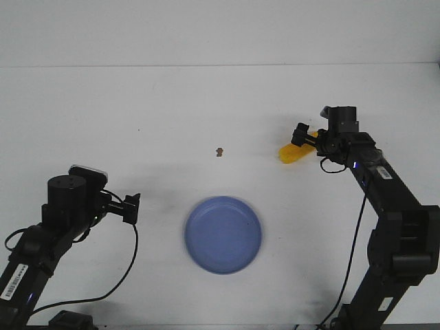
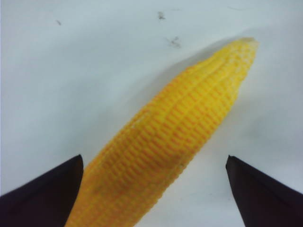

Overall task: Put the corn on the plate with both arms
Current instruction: 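Reach the right gripper to the yellow corn cob and grasp it, then lift the corn and carry it over the blue plate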

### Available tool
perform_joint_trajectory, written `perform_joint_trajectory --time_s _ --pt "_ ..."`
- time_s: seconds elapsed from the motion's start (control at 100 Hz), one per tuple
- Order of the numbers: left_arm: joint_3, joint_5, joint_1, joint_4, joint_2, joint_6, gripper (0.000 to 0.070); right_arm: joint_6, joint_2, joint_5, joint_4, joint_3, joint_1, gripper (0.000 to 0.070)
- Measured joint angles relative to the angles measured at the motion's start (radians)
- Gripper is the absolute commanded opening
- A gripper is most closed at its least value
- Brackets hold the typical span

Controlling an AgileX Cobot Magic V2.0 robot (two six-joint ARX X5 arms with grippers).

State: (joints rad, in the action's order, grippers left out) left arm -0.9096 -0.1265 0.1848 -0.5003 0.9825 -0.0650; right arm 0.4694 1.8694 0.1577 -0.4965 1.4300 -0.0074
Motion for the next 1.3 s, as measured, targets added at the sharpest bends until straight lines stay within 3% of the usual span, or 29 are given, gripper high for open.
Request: perform_joint_trajectory --time_s 0.3,0.48,0.55,0.67,0.73,1.0,1.3 --pt "0.0 0.0 0.0 0.001 0.0 0.0 0.0671 0.011 0.03 0.002 0.011 0.001 0.0 0.0634" --pt "0.0 0.0 0.0 0.002 0.0 0.0 0.0671 0.019 0.054 0.046 0.015 0.006 0.0 0.0622" --pt "0.0 0.0 0.0 0.003 0.0 0.0 0.0671 0.019 0.058 0.055 0.016 0.006 0.002 0.0538" --pt "0.0 0.0 0.0 0.008 0.0 0.0 0.0671 0.019 0.058 0.063 0.019 0.006 0.007 0.0213" --pt "0.0 0.0 0.0 0.012 0.0 0.0 0.0671 0.016 0.058 0.064 0.024 0.008 0.007 0.0117" --pt "0.0 0.0 0.0 0.013 0.0 0.0 0.0671 -0.003 0.057 0.112 0.016 0.01 0.003 0.0116" --pt "0.0 0.0 0.0 0.014 0.0 0.0 0.0671 -0.132 -0.074 0.118 -0.129 0.005 0.042 0.0139"
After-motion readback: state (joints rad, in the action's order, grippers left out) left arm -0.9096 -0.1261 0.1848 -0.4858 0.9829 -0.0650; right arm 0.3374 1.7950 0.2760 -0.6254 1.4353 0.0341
